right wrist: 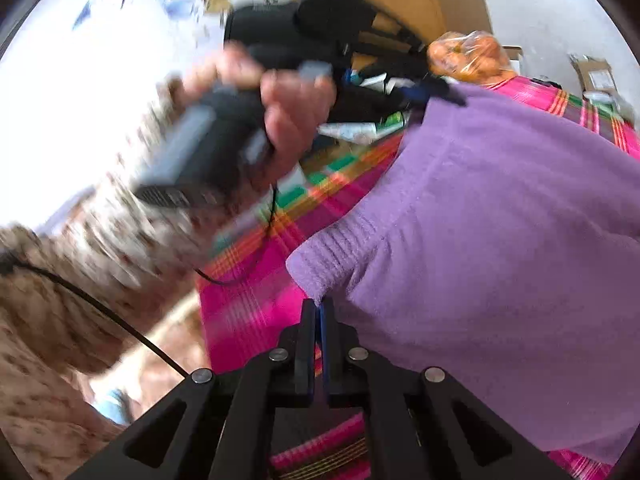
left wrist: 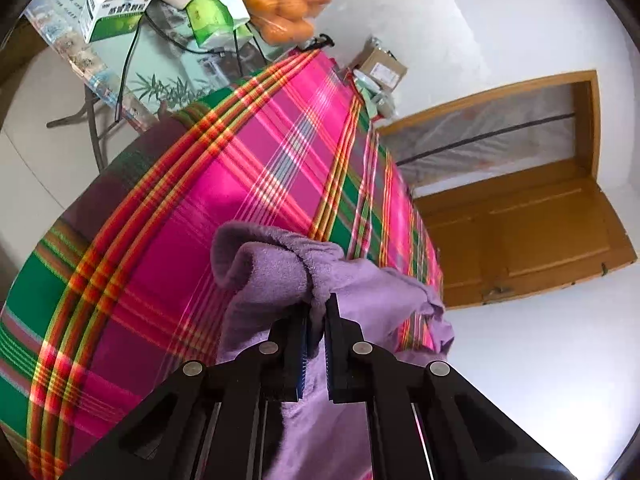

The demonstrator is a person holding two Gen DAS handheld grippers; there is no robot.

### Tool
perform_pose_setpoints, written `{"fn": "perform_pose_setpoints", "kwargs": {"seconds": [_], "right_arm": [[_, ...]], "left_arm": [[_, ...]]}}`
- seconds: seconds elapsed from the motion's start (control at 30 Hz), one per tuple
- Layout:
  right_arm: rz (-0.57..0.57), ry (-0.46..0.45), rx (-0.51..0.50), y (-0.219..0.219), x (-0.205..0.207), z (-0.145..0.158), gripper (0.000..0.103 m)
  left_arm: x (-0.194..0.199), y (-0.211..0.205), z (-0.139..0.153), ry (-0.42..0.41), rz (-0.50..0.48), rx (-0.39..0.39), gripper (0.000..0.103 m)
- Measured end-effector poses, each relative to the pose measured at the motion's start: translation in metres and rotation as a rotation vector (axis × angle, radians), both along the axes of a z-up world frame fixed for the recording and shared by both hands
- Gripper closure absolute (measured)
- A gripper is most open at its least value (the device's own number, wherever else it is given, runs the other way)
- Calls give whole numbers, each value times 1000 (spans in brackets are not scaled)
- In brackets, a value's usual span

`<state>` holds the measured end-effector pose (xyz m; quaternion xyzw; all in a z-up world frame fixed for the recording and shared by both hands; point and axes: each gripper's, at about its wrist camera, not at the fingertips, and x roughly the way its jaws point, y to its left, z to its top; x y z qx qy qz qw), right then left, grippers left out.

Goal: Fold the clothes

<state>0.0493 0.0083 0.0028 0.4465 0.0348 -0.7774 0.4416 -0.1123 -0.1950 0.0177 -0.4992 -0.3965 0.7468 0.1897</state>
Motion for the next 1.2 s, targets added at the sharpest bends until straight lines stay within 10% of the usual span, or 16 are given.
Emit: {"fn": "perform_pose_setpoints", "kwargs": {"seconds": [0.2,0.4,0.63,0.93,1.2], "right_arm": [[20,-107,34,-5,-6,-22,100],[-79,-112,-28,19,-16,-11,90],[-406,-76,-100,115,2,11,76],[-942,40,75,243,-5,10,59],[-1136,71,146,299,4,7,58]], "left_arm": [[1,-25,-52,-142,56,20,97],[-4,-21,-40,-109,53,-29,96],[-6,-22,-40,-105,73,-22,96],[28,-28,-35,-92,104,-89,84],[91,-35,-41,-146,116,-103,74]]}}
